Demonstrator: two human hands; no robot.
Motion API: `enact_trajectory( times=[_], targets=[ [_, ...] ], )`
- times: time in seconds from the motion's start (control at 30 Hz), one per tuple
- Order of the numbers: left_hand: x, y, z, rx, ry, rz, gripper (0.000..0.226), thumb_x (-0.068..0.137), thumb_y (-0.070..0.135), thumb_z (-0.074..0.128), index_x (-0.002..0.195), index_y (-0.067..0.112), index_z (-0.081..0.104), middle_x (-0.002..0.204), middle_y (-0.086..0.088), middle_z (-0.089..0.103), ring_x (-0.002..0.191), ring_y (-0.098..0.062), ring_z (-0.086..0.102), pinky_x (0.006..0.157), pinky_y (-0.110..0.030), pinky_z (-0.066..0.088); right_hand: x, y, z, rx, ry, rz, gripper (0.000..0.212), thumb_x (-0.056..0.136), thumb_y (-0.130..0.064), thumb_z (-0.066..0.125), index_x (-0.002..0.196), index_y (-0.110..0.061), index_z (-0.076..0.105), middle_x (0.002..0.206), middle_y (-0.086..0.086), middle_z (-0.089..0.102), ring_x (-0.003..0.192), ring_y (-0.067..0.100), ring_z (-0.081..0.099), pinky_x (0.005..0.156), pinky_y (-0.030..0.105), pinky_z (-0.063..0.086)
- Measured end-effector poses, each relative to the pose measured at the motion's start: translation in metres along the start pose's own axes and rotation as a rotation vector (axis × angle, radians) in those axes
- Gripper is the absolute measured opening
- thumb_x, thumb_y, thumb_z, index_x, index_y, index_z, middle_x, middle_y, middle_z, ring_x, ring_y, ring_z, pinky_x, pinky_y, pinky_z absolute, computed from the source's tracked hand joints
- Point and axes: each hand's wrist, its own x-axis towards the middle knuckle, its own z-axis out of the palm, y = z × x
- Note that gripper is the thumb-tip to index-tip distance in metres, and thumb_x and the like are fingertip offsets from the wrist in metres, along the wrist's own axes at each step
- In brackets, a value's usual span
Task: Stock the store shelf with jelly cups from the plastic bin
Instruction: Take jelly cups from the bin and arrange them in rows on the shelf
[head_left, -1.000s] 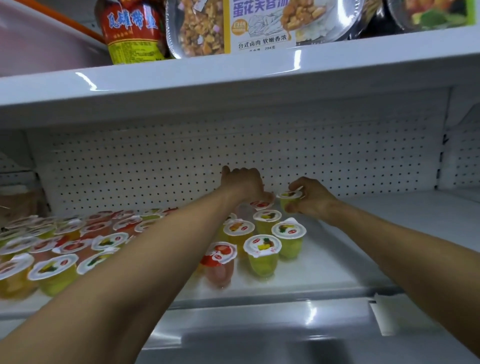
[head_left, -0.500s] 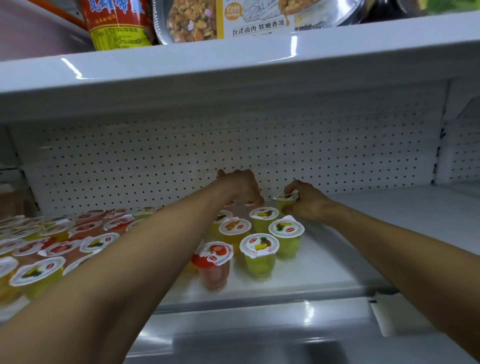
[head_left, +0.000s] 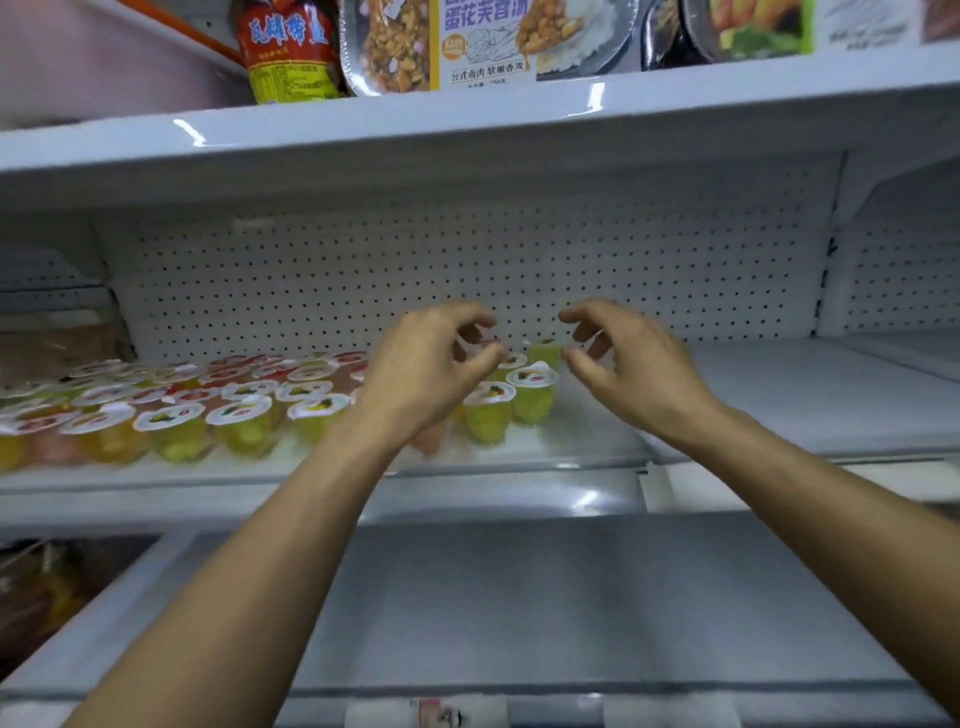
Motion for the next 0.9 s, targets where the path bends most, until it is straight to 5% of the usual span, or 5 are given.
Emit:
enact_trajectory(
  times=[0.23, 0.43, 0.9],
  targets=[
    [-0.145, 0.019, -0.036, -0.006, -0.004, -0.239, 0.031, 0.083, 0.049, 0.066, 0.112, 0.036, 0.066, 0.09, 0.015, 0.066, 0.072, -0.002, 0.062, 0.073, -0.036, 0.055, -0.094, -0.061, -0.016, 0.104, -0.042, -0.121, 0.026, 0.089, -0.036, 0.061, 0.114, -0.032, 0.058, 0.098, -0.016, 0.061, 0.083, 0.009, 0.059, 0.071, 0.032, 0.049],
    [-0.247, 0.006, -0.077, 0.132, -0.103, -0.411, 0.037, 0.087, 0.047, 0.065, 0.12, 0.03, 0.064, 0.092, 0.015, 0.063, 0.077, -0.005, 0.06, 0.076, -0.038, 0.055, -0.152, -0.123, 0.015, 0.227, -0.258, -0.22, 0.029, 0.09, -0.033, 0.062, 0.117, -0.028, 0.056, 0.101, -0.014, 0.056, 0.085, 0.009, 0.058, 0.074, 0.038, 0.053],
    [-0.443, -0.167, -0.219, 0.252, -0.201, -0.914, 0.036, 0.089, 0.042, 0.067, 0.12, 0.025, 0.064, 0.094, 0.011, 0.067, 0.079, -0.009, 0.062, 0.076, -0.034, 0.053, -0.207, -0.325, 0.232, 0.366, -0.796, -0.45, 0.025, 0.089, -0.033, 0.06, 0.113, -0.027, 0.06, 0.111, -0.004, 0.057, 0.101, 0.015, 0.055, 0.08, 0.033, 0.046]
  ],
)
